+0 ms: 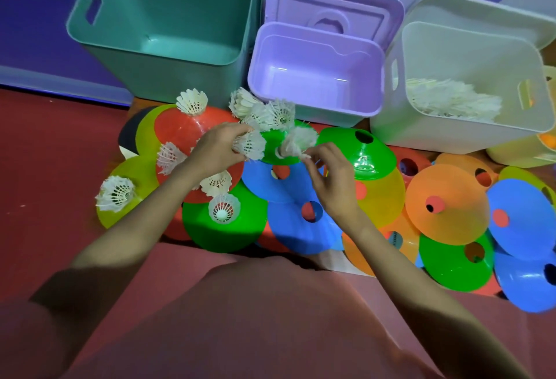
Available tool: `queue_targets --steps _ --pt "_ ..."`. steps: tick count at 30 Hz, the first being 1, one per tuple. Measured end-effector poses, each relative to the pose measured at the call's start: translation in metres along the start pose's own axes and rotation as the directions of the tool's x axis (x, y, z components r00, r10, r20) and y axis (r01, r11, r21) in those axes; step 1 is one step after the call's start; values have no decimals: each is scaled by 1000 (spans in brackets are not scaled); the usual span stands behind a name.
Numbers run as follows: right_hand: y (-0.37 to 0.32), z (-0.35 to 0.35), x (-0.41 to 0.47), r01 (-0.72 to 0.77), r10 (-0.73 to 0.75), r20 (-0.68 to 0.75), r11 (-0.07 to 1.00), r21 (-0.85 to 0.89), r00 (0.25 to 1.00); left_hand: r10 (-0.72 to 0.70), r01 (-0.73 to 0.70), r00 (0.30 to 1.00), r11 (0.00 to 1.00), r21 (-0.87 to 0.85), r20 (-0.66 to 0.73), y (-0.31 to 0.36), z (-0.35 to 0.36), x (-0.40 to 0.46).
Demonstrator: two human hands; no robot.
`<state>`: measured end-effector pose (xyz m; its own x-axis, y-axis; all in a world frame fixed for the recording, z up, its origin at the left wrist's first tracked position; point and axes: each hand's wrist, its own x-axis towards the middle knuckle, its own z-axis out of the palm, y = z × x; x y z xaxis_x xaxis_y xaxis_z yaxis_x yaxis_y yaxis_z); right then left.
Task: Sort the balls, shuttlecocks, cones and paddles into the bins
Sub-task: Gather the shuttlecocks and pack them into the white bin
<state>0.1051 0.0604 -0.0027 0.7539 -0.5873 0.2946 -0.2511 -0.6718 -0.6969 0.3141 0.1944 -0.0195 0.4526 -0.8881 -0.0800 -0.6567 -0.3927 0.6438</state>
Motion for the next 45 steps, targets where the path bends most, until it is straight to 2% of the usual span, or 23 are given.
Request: queue_targets --steps 2,5,8,12,15,19,23,26,29,32,34,37,40,43,45 --pt "-16 -9 7 59 -55 -109 998 34 993 11 -17 999 992 -126 -49 7 -3 -8" --pt "-32 -6 20 128 -118 -109 988 82 987 49 -73 989 981 -177 -138 19 -7 -21" --pt "-42 7 28 196 -199 27 976 94 980 -43 -14 981 958 -288 -190 23 -8 -34" --pt "-52 30 29 255 -270 229 962 96 935 -124 8 961 906 -423 -247 20 -6 -54" --pt "-60 43 23 274 -294 314 956 106 903 -263 64 919 834 -548 -293 10 -2 -73" --pt "-64 56 13 169 -200 309 978 126 930 -442 139 813 780 -611 -379 -6 0 -101" --pt "-57 80 12 57 -59 362 998 17 930 -492 140 744 776 -614 -452 -15 -3 -126" --pt "-52 103 13 -9 55 432 994 -108 900 -505 153 717 787 -598 -481 -23 -2 -141" --pt "-48 120 15 -62 132 463 985 -164 876 -520 186 698 796 -576 -492 -29 3 -151" --pt "-46 125 16 -80 170 491 977 -199 855 -515 199 693 809 -553 -504 -30 7 -156" --pt "-46 119 17 -90 170 465 978 -190 869 -505 206 695 822 -531 -512 -28 9 -156" --pt "-50 99 19 -100 130 332 989 -106 934 -488 222 704 841 -493 -515 -27 11 -155" --pt "-61 74 19 -147 126 171 982 120 977 -439 233 744 877 -419 -504 -28 12 -153" --pt "-79 58 19 -173 116 175 918 358 978 -385 219 776 908 -358 -500 -28 12 -150" --pt "-87 57 19 -177 82 247 903 393 966 -376 220 786 912 -346 -491 -29 11 -149"
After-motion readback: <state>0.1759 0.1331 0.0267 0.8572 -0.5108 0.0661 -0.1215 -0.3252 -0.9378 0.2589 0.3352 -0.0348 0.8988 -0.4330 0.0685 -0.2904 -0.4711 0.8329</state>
